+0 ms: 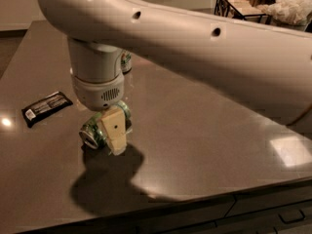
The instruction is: Pick green can
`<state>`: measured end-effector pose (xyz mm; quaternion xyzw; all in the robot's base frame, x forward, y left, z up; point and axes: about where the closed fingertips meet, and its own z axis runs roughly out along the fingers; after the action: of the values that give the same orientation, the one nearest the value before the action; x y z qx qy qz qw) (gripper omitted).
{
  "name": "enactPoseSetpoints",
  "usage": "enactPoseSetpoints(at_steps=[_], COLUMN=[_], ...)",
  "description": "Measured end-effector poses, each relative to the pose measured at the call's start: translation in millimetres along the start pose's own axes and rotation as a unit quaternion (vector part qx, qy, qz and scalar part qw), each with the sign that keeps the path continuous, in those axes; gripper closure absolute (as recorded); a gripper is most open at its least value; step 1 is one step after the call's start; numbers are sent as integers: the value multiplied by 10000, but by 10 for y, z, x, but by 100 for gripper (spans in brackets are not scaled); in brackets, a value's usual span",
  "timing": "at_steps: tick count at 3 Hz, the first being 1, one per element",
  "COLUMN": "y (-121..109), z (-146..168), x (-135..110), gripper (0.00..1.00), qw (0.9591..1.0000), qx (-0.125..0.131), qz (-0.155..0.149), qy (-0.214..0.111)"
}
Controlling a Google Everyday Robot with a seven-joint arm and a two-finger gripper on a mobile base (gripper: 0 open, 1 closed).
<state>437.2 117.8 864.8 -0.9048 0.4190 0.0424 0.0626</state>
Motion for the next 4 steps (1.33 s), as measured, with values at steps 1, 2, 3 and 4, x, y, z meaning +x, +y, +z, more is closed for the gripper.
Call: enactPoseSetpoints(at_steps=[1,2,3,4], y=[-26,-14,68,151], z=[38,9,-240,-543], x=[-36,-33,-52,-98], gripper=[41,65,97,100], qw=[9999,9998,9996,9984], qx=[-79,-76,126,383], qz=[-126,-176,-216,-287], qy=[53,34,-141,-307])
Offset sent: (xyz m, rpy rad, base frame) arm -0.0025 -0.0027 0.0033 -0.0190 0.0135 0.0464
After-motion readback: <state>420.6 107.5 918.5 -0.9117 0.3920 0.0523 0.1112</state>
